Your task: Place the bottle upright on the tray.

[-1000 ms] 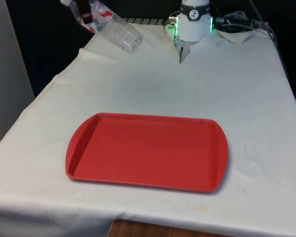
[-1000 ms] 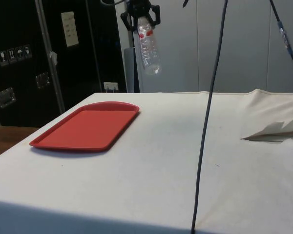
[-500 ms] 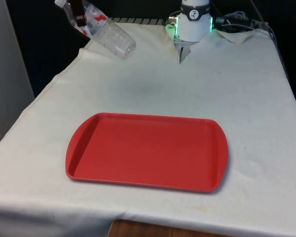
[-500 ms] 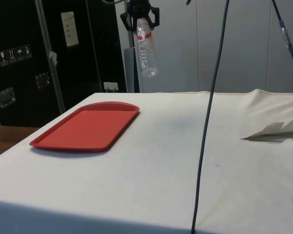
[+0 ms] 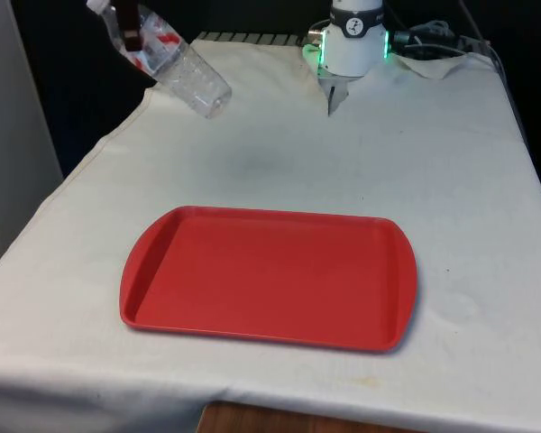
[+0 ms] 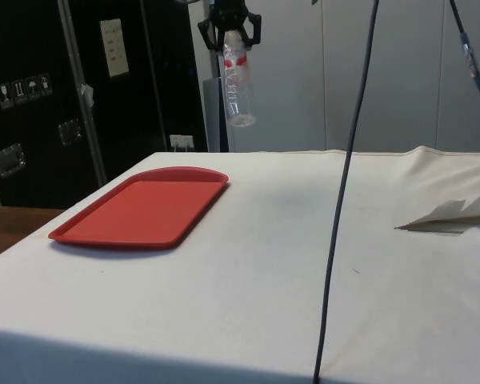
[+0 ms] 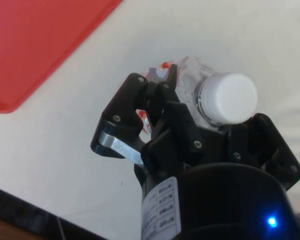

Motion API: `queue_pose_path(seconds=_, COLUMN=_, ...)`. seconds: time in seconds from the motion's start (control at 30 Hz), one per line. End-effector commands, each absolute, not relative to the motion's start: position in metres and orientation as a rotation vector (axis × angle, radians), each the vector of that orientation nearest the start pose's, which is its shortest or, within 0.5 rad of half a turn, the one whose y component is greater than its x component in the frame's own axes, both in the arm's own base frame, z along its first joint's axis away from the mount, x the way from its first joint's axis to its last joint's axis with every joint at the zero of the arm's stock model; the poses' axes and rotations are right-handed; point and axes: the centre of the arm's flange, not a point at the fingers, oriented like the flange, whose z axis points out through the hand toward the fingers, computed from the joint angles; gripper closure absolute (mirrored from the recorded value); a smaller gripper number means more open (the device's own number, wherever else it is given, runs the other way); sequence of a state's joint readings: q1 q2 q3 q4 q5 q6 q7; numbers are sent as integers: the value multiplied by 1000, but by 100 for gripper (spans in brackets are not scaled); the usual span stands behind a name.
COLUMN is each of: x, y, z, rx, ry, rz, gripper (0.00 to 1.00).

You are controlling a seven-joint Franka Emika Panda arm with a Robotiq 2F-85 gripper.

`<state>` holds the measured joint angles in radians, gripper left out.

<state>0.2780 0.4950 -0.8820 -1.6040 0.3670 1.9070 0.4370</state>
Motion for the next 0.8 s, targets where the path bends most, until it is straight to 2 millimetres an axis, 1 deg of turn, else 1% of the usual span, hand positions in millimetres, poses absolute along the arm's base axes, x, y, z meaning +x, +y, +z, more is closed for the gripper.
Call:
queue_pose_path(seconds=0.0, x=593, y=-284, z=427, rx=-2704, ry=1668, rz=-46, gripper=69)
queue_pose_path(seconds=0.23, x=593, y=-286, z=426, rx=-2723, ry=1677, rz=-115, gripper=69)
queue_pose_path(seconds=0.27, x=593, y=-287, z=423, rx=-2721, ry=1673, rz=-75, gripper=69)
queue_pose_path(seconds=0.33, x=593, y=-288, z=426, rx=-2733, ry=1683, rz=-141, gripper=69)
queue_pose_path(seconds=0.47, x=594, y=-288, z=425, rx=-2748, ry=1687, rz=-171, gripper=69)
queue_pose_path(seconds=0.5, x=594, y=-289, z=423, rx=-2746, ry=1681, rz=-137, gripper=69)
queue_pose_path(seconds=0.53, x=595, y=-288, z=425, rx=-2752, ry=1689, rz=-176, gripper=69)
queue_pose_path(seconds=0.73, x=599, y=-287, z=424, rx=-2785, ry=1695, rz=-226, gripper=69)
queue_pose_path(seconds=0.77, x=598, y=-288, z=423, rx=-2783, ry=1691, rz=-196, gripper=69)
